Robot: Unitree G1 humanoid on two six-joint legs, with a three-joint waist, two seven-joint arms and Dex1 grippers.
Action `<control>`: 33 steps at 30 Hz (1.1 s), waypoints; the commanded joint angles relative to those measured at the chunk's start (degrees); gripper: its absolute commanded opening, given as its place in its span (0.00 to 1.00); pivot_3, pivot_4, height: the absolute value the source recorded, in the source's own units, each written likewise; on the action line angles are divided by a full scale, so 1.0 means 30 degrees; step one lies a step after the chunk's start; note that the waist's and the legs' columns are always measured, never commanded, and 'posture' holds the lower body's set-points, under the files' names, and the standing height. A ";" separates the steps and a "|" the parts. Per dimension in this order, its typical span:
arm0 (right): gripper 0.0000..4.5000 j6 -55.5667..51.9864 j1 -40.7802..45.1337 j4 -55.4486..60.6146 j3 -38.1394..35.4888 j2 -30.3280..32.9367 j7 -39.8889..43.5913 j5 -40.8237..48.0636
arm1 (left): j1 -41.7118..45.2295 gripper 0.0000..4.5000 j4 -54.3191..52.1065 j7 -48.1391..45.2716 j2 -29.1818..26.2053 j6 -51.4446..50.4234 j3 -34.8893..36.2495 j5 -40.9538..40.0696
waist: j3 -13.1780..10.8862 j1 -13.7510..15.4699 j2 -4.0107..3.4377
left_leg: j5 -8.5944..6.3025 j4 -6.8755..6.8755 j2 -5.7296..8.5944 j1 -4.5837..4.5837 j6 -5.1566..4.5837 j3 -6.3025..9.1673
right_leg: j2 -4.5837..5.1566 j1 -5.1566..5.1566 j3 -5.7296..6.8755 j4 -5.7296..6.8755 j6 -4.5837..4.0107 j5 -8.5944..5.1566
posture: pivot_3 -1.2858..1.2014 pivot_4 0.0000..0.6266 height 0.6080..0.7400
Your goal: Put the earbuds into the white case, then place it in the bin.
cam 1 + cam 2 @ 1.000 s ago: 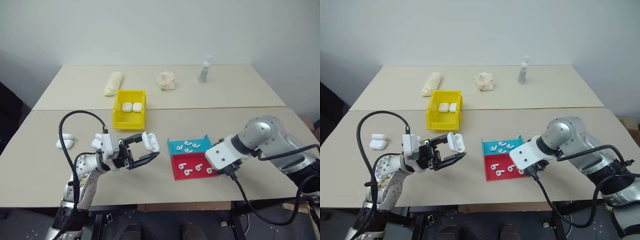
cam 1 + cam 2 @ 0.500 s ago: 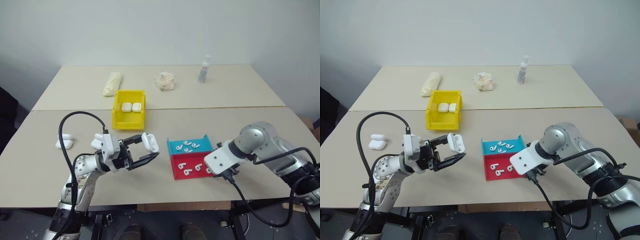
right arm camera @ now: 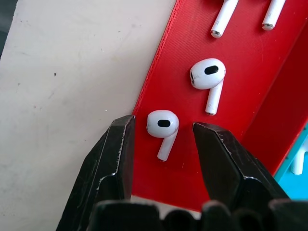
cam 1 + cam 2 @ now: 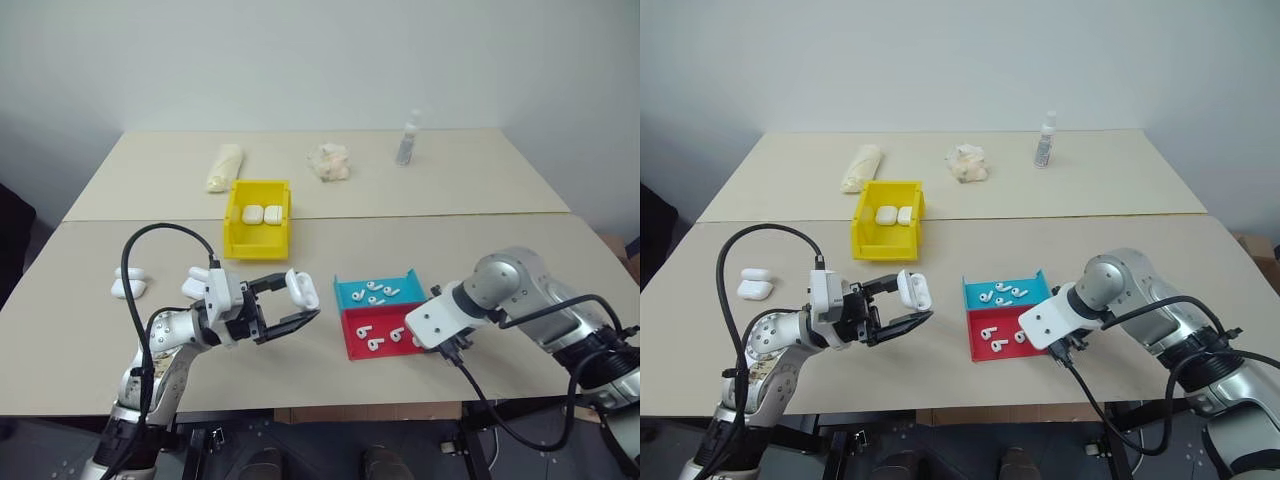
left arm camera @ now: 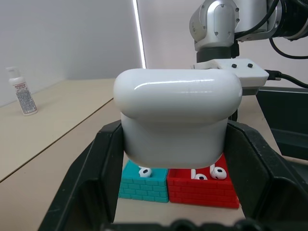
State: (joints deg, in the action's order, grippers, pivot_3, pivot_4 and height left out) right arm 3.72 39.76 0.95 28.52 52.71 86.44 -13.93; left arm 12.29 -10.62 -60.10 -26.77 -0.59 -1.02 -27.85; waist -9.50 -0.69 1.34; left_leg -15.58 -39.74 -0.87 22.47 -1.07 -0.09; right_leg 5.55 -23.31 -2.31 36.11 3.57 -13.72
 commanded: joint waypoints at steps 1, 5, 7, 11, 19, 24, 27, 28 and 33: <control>0.51 0.0455 0.0204 0.0159 -0.0344 0.0052 0.0202 0.0009 | -0.0100 0.62 -0.0948 0.0261 -0.0172 -0.0266 0.0018 -0.0071 | 0.0000 -0.0001 0.0000 | 0.0000 0.0000 0.0000 0.0000 0.0000 0.0002 | 0.0000 0.0000 -0.0001 0.0000 0.0000 0.0000 | 0.52 0.24 1.00; 0.43 0.0617 0.0193 0.0076 -0.0343 0.0112 0.0284 -0.0020 | -0.0218 0.62 -0.1224 0.0567 -0.0291 -0.0745 0.0079 -0.0077 | 0.0000 -0.0001 0.0000 | 0.0000 0.0001 0.0000 0.0001 -0.0001 0.0002 | 0.0000 0.0000 -0.0001 -0.0002 0.0000 0.0000 | 0.52 0.24 1.00; 0.38 0.0749 0.0153 -0.0029 -0.0342 0.0158 0.0238 -0.0108 | -0.0366 0.62 -0.1274 0.0453 -0.0316 -0.0616 0.0148 -0.0126 | 0.0000 -0.0001 0.0000 | 0.0000 0.0002 0.0000 0.0000 -0.0001 0.0004 | 0.0000 0.0000 -0.0001 -0.0002 0.0000 0.0000 | 0.52 0.24 1.00; 0.38 0.0887 0.0109 -0.0167 -0.0365 0.0101 0.0126 -0.0240 | -0.0457 0.62 -0.1371 0.0540 -0.0399 -0.0743 0.0140 -0.0088 | 0.0000 -0.0001 -0.0001 | 0.0000 0.0002 -0.0001 -0.0001 0.0000 0.0000 | 0.0000 0.0000 0.0000 -0.0001 0.0000 0.0000 | 0.52 0.24 1.00; 0.38 0.1210 0.0248 -0.0507 -0.0285 -0.0139 -0.0115 -0.0479 | -0.0368 0.62 -0.1245 0.0722 -0.0292 -0.0599 0.0084 0.0040 | 0.0000 0.0000 0.0000 | 0.0000 0.0003 -0.0001 -0.0002 0.0000 0.0001 | 0.0000 0.0004 0.0000 -0.0004 0.0000 0.0000 | 0.52 0.24 1.00; 0.38 0.1491 0.0220 -0.0637 -0.0286 -0.0111 -0.0153 -0.0615 | -0.0365 0.62 -0.1292 0.0752 -0.0315 -0.0658 0.0106 0.0029 | 0.0000 -0.0001 0.0000 | 0.0000 0.0003 0.0000 -0.0019 0.0000 -0.0006 | 0.0000 0.0021 0.0000 -0.0003 0.0000 0.0000 | 0.52 0.24 1.00; 0.38 0.1498 0.0197 -0.0630 -0.0308 -0.0188 -0.0268 -0.0707 | -0.0322 0.62 -0.1382 0.0849 -0.0452 -0.1063 0.0094 0.0048 | 0.0000 -0.0001 0.0000 | 0.0000 0.0003 -0.0001 -0.0020 0.0000 -0.0005 | 0.0000 0.0023 0.0000 -0.0004 0.0000 0.0000 | 0.52 0.24 1.00; 0.38 0.1508 0.0191 -0.0582 -0.0303 -0.0197 -0.0252 -0.0711 | -0.0320 0.62 -0.1498 0.0902 -0.0557 -0.1343 0.0083 0.0012 | 0.0000 0.0000 0.0000 | 0.0000 0.0002 -0.0001 -0.0021 0.0000 -0.0005 | 0.0000 0.0024 0.0000 -0.0004 0.0000 0.0000 | 0.52 0.24 1.00; 0.34 0.1575 0.0141 -0.0447 -0.0340 -0.0148 -0.0157 -0.0630 | -0.0231 0.62 -0.1392 0.0826 -0.0404 -0.1071 0.0079 0.0053 | 0.0000 -0.0001 0.0000 | 0.0000 0.0003 -0.0002 -0.0027 -0.0001 -0.0003 | 0.0000 0.0028 0.0000 -0.0003 0.0000 0.0000 | 0.52 0.24 1.00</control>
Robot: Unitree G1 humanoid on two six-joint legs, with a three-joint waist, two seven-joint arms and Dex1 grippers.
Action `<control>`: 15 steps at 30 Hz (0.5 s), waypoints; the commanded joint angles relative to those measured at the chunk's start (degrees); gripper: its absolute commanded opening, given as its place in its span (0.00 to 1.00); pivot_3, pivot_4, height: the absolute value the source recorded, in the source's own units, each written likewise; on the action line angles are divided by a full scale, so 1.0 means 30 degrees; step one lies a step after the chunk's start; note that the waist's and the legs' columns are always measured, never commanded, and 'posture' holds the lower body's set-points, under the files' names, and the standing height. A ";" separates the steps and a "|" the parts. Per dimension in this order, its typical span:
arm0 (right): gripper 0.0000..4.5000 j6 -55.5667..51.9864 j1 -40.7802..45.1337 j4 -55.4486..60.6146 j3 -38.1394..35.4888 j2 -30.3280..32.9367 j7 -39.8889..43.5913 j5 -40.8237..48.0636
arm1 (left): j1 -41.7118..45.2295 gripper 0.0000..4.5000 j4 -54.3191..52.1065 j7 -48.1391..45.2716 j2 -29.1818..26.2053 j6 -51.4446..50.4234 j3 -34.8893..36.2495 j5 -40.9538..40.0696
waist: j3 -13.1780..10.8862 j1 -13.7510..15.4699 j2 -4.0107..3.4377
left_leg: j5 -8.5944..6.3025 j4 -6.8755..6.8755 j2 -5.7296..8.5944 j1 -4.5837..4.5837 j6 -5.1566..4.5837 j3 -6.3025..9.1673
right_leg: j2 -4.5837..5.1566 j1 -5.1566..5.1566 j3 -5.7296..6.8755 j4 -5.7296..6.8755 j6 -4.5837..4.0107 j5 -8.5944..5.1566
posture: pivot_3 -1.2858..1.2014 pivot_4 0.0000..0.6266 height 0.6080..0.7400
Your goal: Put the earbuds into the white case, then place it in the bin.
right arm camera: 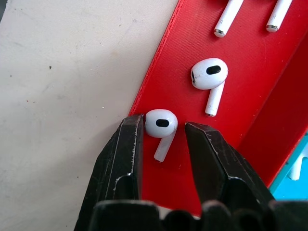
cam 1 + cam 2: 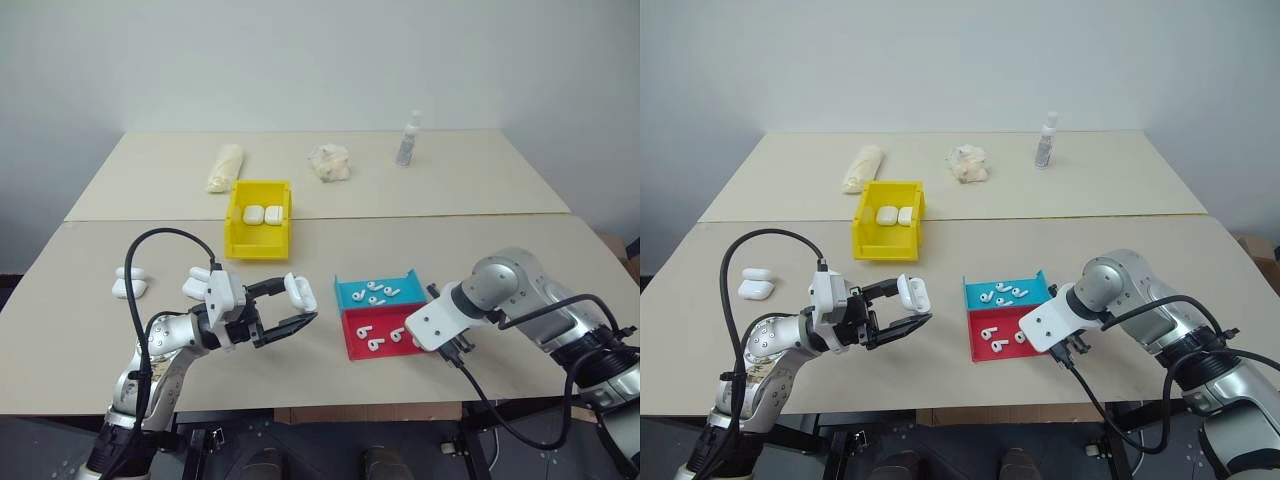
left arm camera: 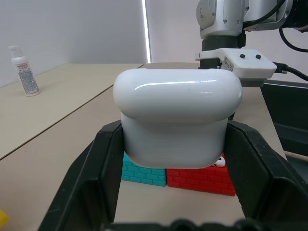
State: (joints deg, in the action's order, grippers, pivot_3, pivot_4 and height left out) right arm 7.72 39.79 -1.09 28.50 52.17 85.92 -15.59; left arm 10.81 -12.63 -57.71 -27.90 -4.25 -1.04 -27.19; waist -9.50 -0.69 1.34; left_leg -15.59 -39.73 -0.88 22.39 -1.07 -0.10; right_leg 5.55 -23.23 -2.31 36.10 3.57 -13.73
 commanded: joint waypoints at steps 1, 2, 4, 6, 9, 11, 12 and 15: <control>0.30 0.0242 0.0128 0.0208 -0.0351 0.0019 0.0001 -0.0057 | 0.0290 0.62 -0.0651 -0.0038 -0.0013 0.0232 0.0073 -0.0156 | 0.0000 -0.0001 0.0000 | 0.0000 0.0000 0.0000 0.0000 0.0001 0.0000 | 0.0000 0.0000 0.0000 0.0000 0.0000 0.0000 | 0.52 0.24 1.00; 0.25 0.0231 0.0130 0.0170 -0.0372 -0.0002 -0.0079 -0.0094 | 0.0334 0.62 -0.0589 -0.0049 0.0000 0.0245 0.0060 -0.0140 | 0.0000 0.0000 0.0000 | 0.0000 0.0000 0.0000 0.0000 0.0000 0.0000 | 0.0000 0.0000 0.0001 0.0000 0.0000 0.0000 | 0.52 0.24 1.00; 0.18 0.0247 0.0138 0.0131 -0.0372 -0.0004 -0.0157 -0.0173 | 0.0374 0.62 -0.0549 0.0006 0.0021 0.0209 0.0049 -0.0118 | 0.0000 0.0000 0.0000 | 0.0000 0.0001 -0.0001 -0.0001 0.0000 0.0001 | 0.0000 0.0001 0.0000 0.0000 0.0000 0.0000 | 0.52 0.24 1.00; 0.18 0.0320 0.0097 0.0158 -0.0364 0.0043 -0.0139 -0.0150 | 0.0392 0.62 -0.0533 0.0008 0.0018 0.0186 0.0026 -0.0103 | 0.0000 0.0000 0.0000 | 0.0000 0.0000 0.0000 -0.0001 0.0000 0.0000 | 0.0000 0.0001 0.0000 0.0000 0.0000 0.0000 | 0.52 0.24 1.00; 0.18 0.0352 0.0066 0.0139 -0.0354 0.0064 -0.0152 -0.0157 | 0.0424 0.62 -0.0478 0.0002 0.0050 0.0241 -0.0006 -0.0051 | 0.0000 0.0000 0.0000 | 0.0000 0.0001 0.0000 -0.0002 0.0000 -0.0001 | 0.0000 0.0001 0.0000 0.0000 0.0000 0.0000 | 0.52 0.24 1.00; 0.16 0.0362 0.0041 0.0141 -0.0348 0.0074 -0.0141 -0.0152 | 0.0430 0.62 -0.0453 0.0020 0.0082 0.0279 -0.0030 -0.0014 | 0.0000 0.0000 0.0001 | 0.0000 0.0001 0.0000 -0.0002 0.0000 0.0000 | 0.0000 0.0001 0.0000 0.0000 0.0000 0.0000 | 0.52 0.24 1.00; 0.14 0.0352 0.0004 0.0174 -0.0375 0.0059 -0.0192 -0.0134 | 0.0412 0.62 -0.0452 0.0012 0.0101 0.0329 -0.0044 0.0007 | 0.0000 0.0000 0.0001 | 0.0000 0.0001 0.0000 -0.0001 0.0000 -0.0001 | 0.0000 0.0002 -0.0001 0.0000 0.0000 0.0000 | 0.52 0.24 1.00; 0.14 0.0145 -0.0038 0.0314 -0.0427 0.0017 -0.0289 -0.0148 | 0.0353 0.62 -0.0551 0.0028 0.0107 0.0264 -0.0059 -0.0007 | 0.0000 -0.0001 0.0001 | 0.0000 0.0001 0.0000 -0.0002 0.0000 0.0000 | 0.0000 0.0001 0.0000 0.0000 0.0000 0.0000 | 0.52 0.24 1.00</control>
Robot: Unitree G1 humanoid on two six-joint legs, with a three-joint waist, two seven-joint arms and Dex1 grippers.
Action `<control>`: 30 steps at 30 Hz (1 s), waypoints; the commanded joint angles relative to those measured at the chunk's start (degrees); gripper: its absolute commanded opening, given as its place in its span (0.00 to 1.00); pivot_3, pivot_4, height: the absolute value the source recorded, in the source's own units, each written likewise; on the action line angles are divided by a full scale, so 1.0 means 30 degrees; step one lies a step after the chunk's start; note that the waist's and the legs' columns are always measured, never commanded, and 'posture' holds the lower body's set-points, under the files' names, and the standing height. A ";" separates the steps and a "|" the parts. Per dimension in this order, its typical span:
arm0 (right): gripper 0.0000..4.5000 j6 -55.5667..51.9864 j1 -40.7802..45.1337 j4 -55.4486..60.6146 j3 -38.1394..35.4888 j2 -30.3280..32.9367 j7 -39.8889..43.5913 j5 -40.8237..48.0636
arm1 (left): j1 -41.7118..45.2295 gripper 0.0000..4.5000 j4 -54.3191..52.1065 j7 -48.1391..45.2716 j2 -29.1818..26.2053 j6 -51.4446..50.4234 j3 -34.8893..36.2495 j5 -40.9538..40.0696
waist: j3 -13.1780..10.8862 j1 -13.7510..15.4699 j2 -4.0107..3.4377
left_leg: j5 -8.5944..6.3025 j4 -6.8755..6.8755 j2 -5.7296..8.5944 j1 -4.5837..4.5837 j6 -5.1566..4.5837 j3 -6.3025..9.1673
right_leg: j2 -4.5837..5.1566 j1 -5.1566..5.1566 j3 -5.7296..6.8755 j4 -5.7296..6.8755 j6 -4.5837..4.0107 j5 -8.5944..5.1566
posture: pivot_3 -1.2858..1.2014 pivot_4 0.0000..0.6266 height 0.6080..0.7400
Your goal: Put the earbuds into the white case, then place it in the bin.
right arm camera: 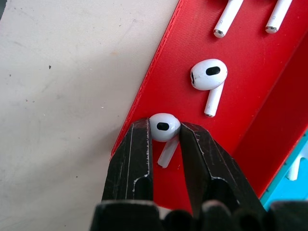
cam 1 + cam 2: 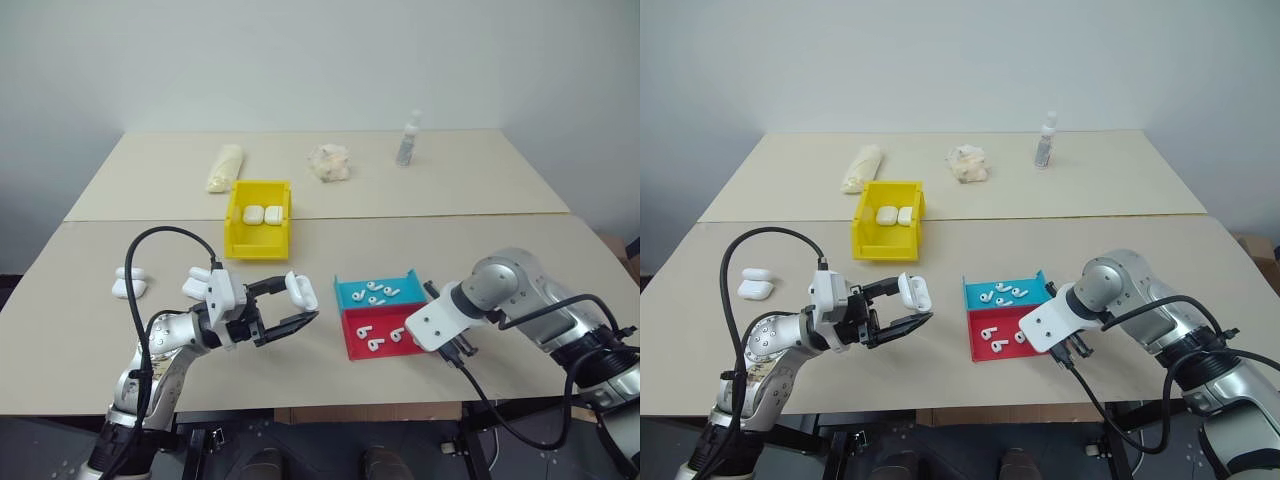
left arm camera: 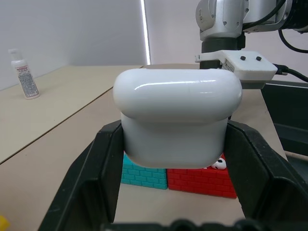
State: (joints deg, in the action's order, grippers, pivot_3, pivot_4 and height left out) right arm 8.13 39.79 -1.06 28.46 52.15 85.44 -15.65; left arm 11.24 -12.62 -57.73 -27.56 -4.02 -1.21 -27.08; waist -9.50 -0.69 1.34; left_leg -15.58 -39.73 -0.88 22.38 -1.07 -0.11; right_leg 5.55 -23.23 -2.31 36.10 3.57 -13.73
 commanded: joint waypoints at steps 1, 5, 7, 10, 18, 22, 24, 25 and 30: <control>0.14 -0.0058 -0.0018 0.0406 -0.0485 0.0067 -0.0117 -0.0074 | 0.0210 0.62 -0.0589 0.0032 0.0013 0.0192 0.0005 -0.0084 | 0.0000 -0.0001 0.0000 | 0.0000 0.0000 0.0000 0.0000 -0.0001 0.0000 | 0.0000 0.0000 0.0000 0.0000 0.0000 0.0000 | 0.52 0.24 1.00; 0.14 -0.0871 0.0153 0.1181 -0.1416 0.0210 -0.0215 0.0868 | 0.0278 0.62 -0.0757 -0.0039 0.0028 0.0198 0.0084 -0.0281 | -0.0001 0.0001 -0.0001 | 0.0000 0.0001 0.0000 0.0002 0.0000 0.0002 | 0.0000 -0.0004 0.0000 0.0000 0.0000 0.0000 | 0.52 0.24 1.00; 0.14 -0.3301 0.0631 0.2214 -0.3300 0.0090 -0.0564 0.2775 | 0.0407 0.62 -0.1343 -0.0058 0.0022 -0.0163 0.0124 -0.0779 | -0.0010 0.0005 -0.0009 | 0.0000 0.0007 0.0000 0.0005 0.0000 0.0008 | 0.0001 -0.0009 -0.0001 -0.0001 0.0000 0.0000 | 0.52 0.24 1.00; 0.14 -0.6305 0.0857 0.3720 -0.6386 -0.0066 -0.1565 0.5684 | 0.0426 0.62 -0.2533 -0.0031 0.0086 -0.0806 0.0164 -0.1823 | -0.0012 0.0014 -0.0011 | -0.0001 0.0005 -0.0005 0.0035 0.0000 0.0039 | 0.0004 -0.0034 -0.0004 0.0000 0.0000 0.0000 | 0.52 0.24 1.00; 0.14 -0.9626 -0.0300 0.7451 -1.3358 -0.3234 -0.5248 1.4781 | 0.1666 0.62 -0.3669 -0.1149 0.0086 -0.1907 -0.0460 -0.3531 | -0.0011 0.0068 -0.0009 | -0.0004 0.0007 -0.0007 0.0014 -0.0001 0.0064 | 0.0012 0.0007 0.0000 -0.0003 0.0001 0.0002 | 0.52 0.24 1.00; 0.14 -0.9740 -0.0995 0.9252 -1.4174 -0.5751 -0.6942 1.8782 | 0.2948 0.62 -0.3235 -0.1728 0.0150 -0.2370 -0.0727 -0.3774 | -0.0011 0.0032 -0.0010 | -0.0004 0.0008 -0.0004 0.0015 -0.0002 0.0064 | 0.0003 0.0003 0.0000 0.0005 0.0001 0.0001 | 0.52 0.24 1.00; 0.14 -0.9044 -0.1423 0.9870 -1.3807 -0.7030 -0.7390 1.9624 | 0.3526 0.62 -0.3047 -0.1956 0.0261 -0.2351 -0.0775 -0.3801 | -0.0011 -0.0009 -0.0010 | -0.0004 0.0012 -0.0007 0.0017 -0.0003 0.0066 | 0.0001 0.0004 0.0001 0.0004 0.0001 0.0001 | 0.52 0.24 1.00; 0.14 -0.8869 -0.1537 0.9999 -1.3534 -0.7467 -0.7614 1.9707 | 0.3758 0.62 -0.2982 -0.2017 0.0296 -0.2405 -0.0772 -0.3846 | -0.0011 -0.0015 -0.0010 | -0.0005 0.0015 -0.0008 0.0017 -0.0004 0.0068 | -0.0006 -0.0001 -0.0001 0.0005 0.0001 0.0001 | 0.52 0.24 1.00; 0.14 -0.6962 -0.2048 0.9469 -1.2094 -0.9044 -0.7538 1.8783 | 0.4345 0.62 -0.2810 -0.2148 0.0509 -0.2480 -0.0710 -0.4044 | -0.0010 -0.0037 -0.0013 | -0.0004 0.0010 -0.0007 0.0007 -0.0004 0.0064 | -0.0013 -0.0003 -0.0003 0.0012 0.0001 0.0001 | 0.52 0.24 1.00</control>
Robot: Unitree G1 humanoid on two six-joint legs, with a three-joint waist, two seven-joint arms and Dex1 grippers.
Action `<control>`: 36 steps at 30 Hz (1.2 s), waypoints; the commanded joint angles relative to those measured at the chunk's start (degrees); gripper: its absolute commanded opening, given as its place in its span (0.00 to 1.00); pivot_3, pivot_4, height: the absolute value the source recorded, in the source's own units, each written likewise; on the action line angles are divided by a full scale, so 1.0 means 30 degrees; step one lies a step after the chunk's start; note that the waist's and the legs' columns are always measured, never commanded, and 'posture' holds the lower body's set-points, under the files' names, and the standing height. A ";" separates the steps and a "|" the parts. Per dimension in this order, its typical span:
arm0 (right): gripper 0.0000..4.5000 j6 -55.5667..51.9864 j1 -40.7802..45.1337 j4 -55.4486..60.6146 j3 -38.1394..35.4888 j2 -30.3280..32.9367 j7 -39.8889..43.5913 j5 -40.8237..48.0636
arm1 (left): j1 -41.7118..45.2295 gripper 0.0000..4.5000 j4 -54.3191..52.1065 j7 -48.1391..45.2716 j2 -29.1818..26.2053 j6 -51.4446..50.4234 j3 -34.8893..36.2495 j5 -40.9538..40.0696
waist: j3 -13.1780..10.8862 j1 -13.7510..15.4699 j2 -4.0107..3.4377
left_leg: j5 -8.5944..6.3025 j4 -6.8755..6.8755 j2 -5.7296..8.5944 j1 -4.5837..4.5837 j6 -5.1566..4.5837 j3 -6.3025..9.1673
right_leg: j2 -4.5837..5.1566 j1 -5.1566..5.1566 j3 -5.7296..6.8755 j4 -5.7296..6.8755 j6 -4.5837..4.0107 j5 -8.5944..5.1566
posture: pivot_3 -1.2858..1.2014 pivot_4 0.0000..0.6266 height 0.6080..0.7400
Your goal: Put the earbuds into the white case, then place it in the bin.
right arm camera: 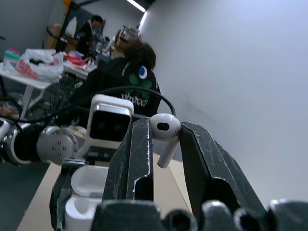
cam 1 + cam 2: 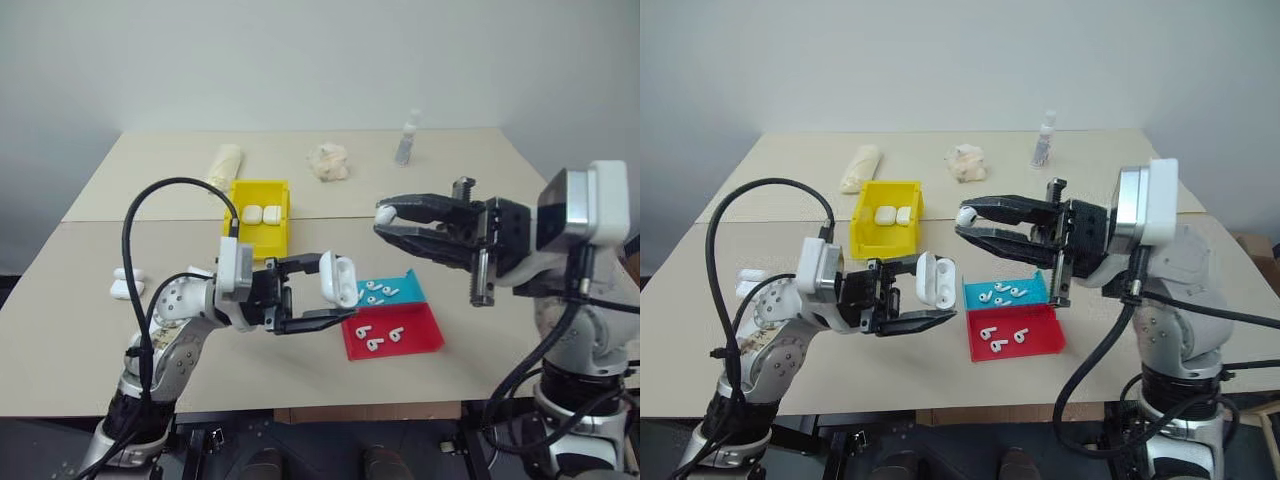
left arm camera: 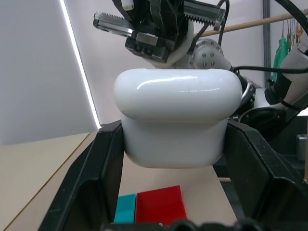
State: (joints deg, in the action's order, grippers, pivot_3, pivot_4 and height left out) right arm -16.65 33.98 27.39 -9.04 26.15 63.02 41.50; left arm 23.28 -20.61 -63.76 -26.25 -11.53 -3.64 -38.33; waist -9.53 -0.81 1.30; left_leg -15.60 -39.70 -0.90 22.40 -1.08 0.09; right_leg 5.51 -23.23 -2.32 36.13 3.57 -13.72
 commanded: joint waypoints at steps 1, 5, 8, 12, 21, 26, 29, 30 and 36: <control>0.14 0.1584 -0.0166 -0.0182 0.0563 -0.0477 -0.0020 -0.0411 | 0.0326 0.62 -0.0128 -0.0176 0.0089 0.0058 0.0111 -0.0286 | 0.0000 0.0005 -0.0001 | 0.0000 0.0000 0.0000 0.0000 0.0000 0.0002 | -0.0003 0.0001 0.0003 0.0000 0.0000 0.0000 | 0.52 0.24 1.00; 0.14 0.2558 -0.0608 -0.0945 0.1256 -0.0529 0.0390 -0.0973 | 0.0160 0.62 -0.0245 -0.0188 0.0151 0.0127 0.0120 -0.0279 | 0.0000 0.0008 0.0000 | 0.0000 0.0001 0.0002 0.0001 0.0000 -0.0003 | -0.0002 0.0001 0.0001 -0.0005 0.0000 0.0000 | 0.52 0.24 1.00; 0.14 0.3038 -0.0965 -0.1474 0.1860 -0.0318 0.0772 -0.1471 | -0.0004 0.62 -0.0386 -0.0135 0.0118 0.0004 0.0104 -0.0297 | 0.0000 0.0010 0.0000 | 0.0000 0.0003 0.0001 0.0002 0.0000 -0.0003 | -0.0004 0.0000 0.0003 -0.0006 0.0000 0.0000 | 0.52 0.24 1.00; 0.14 0.3562 -0.1164 -0.2060 0.2352 -0.0197 0.1130 -0.1954 | -0.0062 0.62 -0.0380 -0.0176 0.0133 0.0097 0.0061 -0.0197 | -0.0001 0.0012 0.0000 | 0.0000 0.0000 0.0000 -0.0001 0.0001 -0.0007 | -0.0004 0.0000 0.0000 -0.0005 0.0000 -0.0001 | 0.52 0.24 1.00; 0.14 0.4009 -0.1219 -0.2507 0.3125 -0.0181 0.1156 -0.2450 | 0.0061 0.62 -0.0190 -0.0174 0.0218 0.0114 -0.0083 -0.0052 | -0.0001 0.0015 0.0000 | 0.0000 0.0002 0.0000 -0.0002 0.0001 -0.0003 | -0.0005 0.0001 0.0001 -0.0009 0.0000 -0.0001 | 0.52 0.24 1.00; 0.14 0.4195 -0.1468 -0.2759 0.3360 0.0144 0.1326 -0.2845 | 0.0127 0.62 -0.0003 -0.0259 0.0384 0.0280 -0.0094 -0.0015 | -0.0001 0.0017 0.0000 | 0.0000 0.0002 0.0000 -0.0001 0.0000 -0.0003 | -0.0005 0.0001 0.0001 -0.0009 0.0000 -0.0001 | 0.52 0.24 1.00; 0.30 0.4436 -0.1735 -0.2734 0.3640 0.0558 0.1813 -0.3093 | 0.0168 0.62 0.0106 -0.0323 0.0471 0.0338 -0.0099 0.0012 | -0.0001 0.0019 0.0000 | 0.0000 0.0002 0.0000 0.0000 0.0000 -0.0006 | -0.0005 0.0001 0.0001 -0.0011 0.0000 -0.0001 | 0.52 0.24 1.00; 0.35 0.4529 -0.1783 -0.2740 0.3706 0.0643 0.1884 -0.3190 | 0.0181 0.62 0.0162 -0.0352 0.0498 0.0380 -0.0108 0.0052 | -0.0001 0.0019 0.0000 | 0.0000 0.0003 0.0001 -0.0001 0.0000 -0.0007 | -0.0005 0.0001 0.0000 -0.0012 0.0000 -0.0001 | 0.52 0.24 1.00; 0.48 0.5062 -0.1837 -0.3009 0.3959 0.0899 0.1978 -0.3607 | 0.0280 0.62 0.0385 -0.0424 0.0738 0.0485 -0.0061 0.0202 | -0.0001 0.0010 0.0000 | 0.0000 0.0001 -0.0001 -0.0003 0.0000 -0.0011 | -0.0007 0.0002 0.0000 -0.0010 0.0000 -0.0001 | 0.52 0.24 1.00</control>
State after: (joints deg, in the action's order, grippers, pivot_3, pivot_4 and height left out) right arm -2.21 28.66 18.33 1.50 28.55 68.20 31.89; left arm 22.69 -17.69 -65.27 -24.86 -11.42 -4.27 -36.47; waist -9.53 -0.78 1.30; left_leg -15.60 -39.69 -0.90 22.40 -1.08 0.06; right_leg 5.49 -23.23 -2.31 36.10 3.57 -13.73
